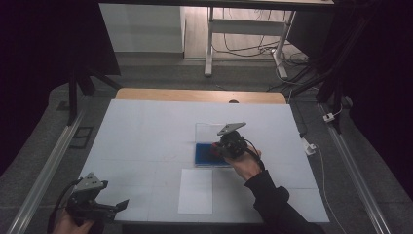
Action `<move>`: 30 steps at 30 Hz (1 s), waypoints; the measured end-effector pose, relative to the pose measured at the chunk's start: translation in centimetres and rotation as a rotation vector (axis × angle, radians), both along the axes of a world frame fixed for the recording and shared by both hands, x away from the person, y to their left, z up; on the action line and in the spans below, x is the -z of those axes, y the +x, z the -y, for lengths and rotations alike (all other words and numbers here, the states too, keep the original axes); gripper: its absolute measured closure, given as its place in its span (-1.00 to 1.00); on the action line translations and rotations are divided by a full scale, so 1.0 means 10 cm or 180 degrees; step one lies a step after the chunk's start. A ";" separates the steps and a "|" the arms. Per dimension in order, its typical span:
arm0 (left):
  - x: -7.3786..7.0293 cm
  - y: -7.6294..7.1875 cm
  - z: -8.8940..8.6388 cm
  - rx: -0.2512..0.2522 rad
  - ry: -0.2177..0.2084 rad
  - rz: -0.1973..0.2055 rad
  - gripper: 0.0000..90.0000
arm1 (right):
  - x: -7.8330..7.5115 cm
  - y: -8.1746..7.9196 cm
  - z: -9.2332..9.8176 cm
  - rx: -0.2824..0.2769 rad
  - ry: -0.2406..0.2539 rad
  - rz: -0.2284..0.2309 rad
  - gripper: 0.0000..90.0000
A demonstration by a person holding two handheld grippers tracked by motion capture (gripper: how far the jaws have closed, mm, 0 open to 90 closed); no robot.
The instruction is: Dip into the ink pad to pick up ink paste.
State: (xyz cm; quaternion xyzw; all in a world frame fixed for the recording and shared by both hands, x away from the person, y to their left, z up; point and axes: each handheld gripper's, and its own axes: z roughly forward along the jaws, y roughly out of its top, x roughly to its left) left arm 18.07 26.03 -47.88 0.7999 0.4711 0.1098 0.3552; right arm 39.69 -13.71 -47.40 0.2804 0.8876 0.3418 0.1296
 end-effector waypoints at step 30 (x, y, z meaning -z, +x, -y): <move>0.00 0.01 0.00 -0.0022 0.0003 -0.0043 -0.97 | 0.17 0.06 0.00 0.0024 -0.0086 -0.0028 0.79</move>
